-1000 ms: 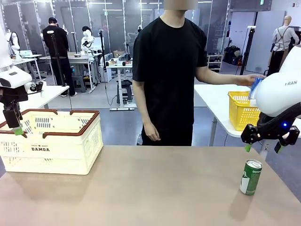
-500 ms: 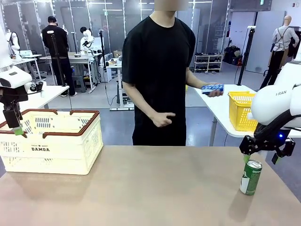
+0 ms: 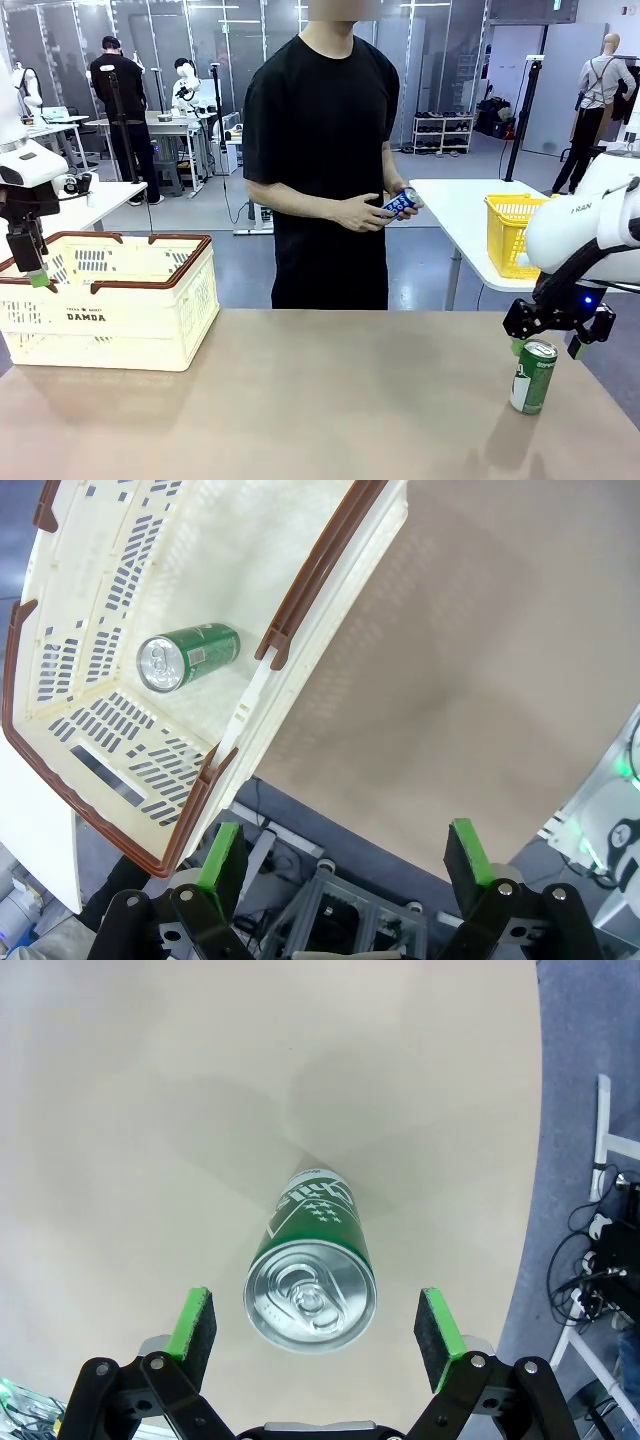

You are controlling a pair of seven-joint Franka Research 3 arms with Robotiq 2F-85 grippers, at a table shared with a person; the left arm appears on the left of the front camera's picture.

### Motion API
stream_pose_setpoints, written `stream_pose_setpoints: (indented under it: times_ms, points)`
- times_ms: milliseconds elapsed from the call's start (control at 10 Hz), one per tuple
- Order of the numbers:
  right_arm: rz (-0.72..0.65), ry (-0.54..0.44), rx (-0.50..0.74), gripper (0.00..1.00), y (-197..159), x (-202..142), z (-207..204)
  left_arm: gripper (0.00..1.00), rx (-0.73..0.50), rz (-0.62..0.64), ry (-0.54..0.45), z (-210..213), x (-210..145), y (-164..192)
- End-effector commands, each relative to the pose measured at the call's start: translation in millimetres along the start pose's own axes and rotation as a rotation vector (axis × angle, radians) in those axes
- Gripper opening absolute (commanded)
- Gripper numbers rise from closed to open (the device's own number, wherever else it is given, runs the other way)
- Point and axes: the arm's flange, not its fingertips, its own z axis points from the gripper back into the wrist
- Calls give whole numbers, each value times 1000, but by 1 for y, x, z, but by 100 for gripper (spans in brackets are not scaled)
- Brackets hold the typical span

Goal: Place the drinks into the Shopping basket.
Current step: Pick up one drink and place it into the Shopping basket.

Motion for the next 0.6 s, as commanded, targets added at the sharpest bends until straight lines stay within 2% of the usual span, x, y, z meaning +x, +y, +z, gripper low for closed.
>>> stream_pose_setpoints:
  times_ms: [0,500]
  points:
    - [12,0,27,100,-3,13,-8,100,-1,19,-5,1,0,-2]
    - [11,24,9,100,-5,21,-22,100,-1,19,-5,1,0,-2]
